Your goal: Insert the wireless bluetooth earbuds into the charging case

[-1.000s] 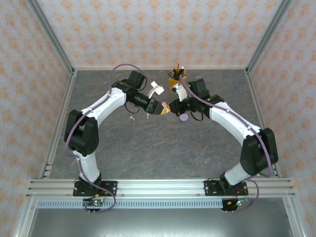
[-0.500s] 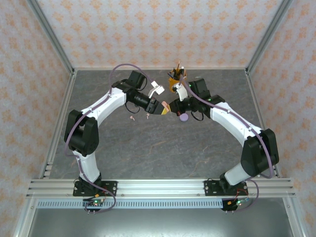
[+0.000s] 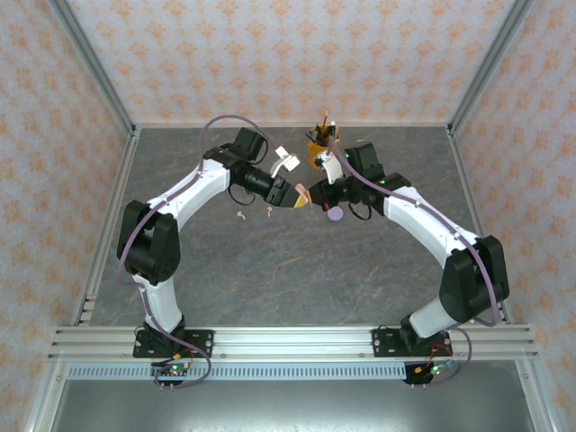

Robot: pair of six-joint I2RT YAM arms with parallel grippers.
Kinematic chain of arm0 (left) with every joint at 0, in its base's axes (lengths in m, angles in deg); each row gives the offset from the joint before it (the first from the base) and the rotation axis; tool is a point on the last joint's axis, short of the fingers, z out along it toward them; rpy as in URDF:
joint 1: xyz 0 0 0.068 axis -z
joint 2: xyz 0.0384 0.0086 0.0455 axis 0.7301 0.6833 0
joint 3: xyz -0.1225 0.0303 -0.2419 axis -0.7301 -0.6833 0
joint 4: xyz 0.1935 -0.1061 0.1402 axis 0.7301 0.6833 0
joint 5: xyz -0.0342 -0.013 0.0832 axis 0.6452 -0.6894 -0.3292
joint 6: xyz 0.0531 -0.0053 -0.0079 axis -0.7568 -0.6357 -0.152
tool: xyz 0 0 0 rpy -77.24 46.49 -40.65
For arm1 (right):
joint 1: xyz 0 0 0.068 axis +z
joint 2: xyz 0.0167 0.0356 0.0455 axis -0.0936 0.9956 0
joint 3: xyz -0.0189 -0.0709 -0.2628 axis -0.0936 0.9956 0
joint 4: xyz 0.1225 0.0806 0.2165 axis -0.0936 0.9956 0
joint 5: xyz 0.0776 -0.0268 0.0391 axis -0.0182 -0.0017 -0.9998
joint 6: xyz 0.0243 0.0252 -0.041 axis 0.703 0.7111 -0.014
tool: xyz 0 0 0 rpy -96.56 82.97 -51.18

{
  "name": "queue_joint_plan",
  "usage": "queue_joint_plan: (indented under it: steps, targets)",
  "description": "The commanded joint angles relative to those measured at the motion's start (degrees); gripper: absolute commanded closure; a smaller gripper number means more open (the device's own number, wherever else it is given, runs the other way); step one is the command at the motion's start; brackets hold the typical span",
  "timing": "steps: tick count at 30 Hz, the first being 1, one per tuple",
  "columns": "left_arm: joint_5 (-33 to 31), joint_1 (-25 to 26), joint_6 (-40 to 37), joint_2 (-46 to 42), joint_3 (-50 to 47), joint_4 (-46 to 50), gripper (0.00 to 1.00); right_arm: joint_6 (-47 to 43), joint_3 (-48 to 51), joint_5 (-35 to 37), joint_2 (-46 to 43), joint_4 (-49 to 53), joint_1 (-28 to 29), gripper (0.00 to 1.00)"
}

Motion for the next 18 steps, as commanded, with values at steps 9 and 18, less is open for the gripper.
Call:
queue_joint_plan:
  steps: [9,18]
  targets:
    - [1.9,0.3,0.2,-1.6,1.6,-1.9,0.75,-0.6,-0.1,0.1,-2.7,-0.7,0.4,1.00]
    - [2.3,0.3,-0.6,-1.9,0.9,-1.9,0.88,0.3,-0.5,0.7,-3.4,-1.1,0.4,1.00]
